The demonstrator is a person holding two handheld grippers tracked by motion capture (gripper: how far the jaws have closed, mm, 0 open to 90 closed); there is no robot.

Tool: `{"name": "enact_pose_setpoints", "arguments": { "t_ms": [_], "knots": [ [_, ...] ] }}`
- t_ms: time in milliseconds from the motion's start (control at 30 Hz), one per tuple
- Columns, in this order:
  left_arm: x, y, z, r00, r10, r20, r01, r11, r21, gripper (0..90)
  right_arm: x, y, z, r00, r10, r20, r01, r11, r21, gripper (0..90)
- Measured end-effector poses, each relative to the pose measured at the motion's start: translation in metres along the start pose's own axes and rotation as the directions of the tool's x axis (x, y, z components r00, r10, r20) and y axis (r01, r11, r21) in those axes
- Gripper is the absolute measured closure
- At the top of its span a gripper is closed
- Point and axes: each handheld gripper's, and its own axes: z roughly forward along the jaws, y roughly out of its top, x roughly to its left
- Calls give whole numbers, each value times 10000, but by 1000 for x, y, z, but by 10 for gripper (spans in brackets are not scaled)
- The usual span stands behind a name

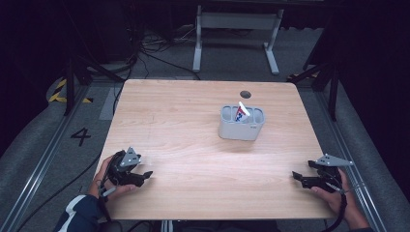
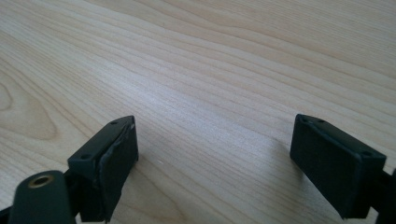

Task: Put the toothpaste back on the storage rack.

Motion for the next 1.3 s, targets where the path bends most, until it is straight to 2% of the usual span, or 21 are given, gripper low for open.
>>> {"name": "enact_pose_setpoints", "arguments": {
  "t_ms": [133, 167, 233, 300, 433, 567, 667, 1000, 1067, 1133, 1233, 1300],
  "knots": [
    [-1, -11, -3, 9995, -309, 95, 310, 9995, -72, 239, 0, 0, 0, 10000, 2, 1, -2, 10000, -1, 156],
    [0, -15, -4, 9995, -304, 13, 304, 9995, -89, 233, 0, 0, 0, 10000, -1, 0, 1, 10000, -1, 157],
    [1, -23, -4, 9982, -603, 52, 603, 9981, -81, 225, 0, 0, 0, 10000, 0, 0, 0, 10000, 0, 156],
    [3, -32, -5, 9927, -1163, 313, 1176, 9921, -434, 204, 0, 0, 0, 10000, 3, -3, -3, 10000, 1, 156],
    [2, -34, -7, 9900, -1407, 79, 1409, 9893, -388, 192, 0, 0, 0, 10000, 3, -5, -3, 10000, 2, 156],
    [2, -35, -8, 9898, -1426, -53, 1423, 9892, -350, 173, 0, 0, 0, 10000, -4, 13, 4, 10000, -13, 157],
    [0, -35, -7, 9859, -1656, -243, 1648, 9858, -324, 153, 0, 0, 0, 10000, -5, 12, 5, 10000, -6, 156],
    [0, -34, -7, 9869, -1596, -243, 1592, 9870, -209, 141, 1, -1, -1, 10000, -36, 77, 36, 10000, 1, 156],
    [0, -34, -7, 9855, -1681, -240, 1675, 9856, -232, 135, 1, -1, -1, 10000, -8, 63, 8, 10000, 9, 156],
    [1, -34, -6, 9876, -1551, -250, 1544, 9877, -252, 133, 1, -1, -1, 10000, 9, 61, -9, 10000, 10, 156],
    [0, -33, -6, 9858, -1657, -268, 1650, 9860, -238, 126, 1, -1, -1, 10000, 1, 56, -1, 10000, 8, 156],
    [1, -33, -5, 9882, -1509, -263, 1503, 9883, -248, 119, 1, -1, -1, 10000, 10, 59, -10, 10000, 9, 156]
  ]
}}
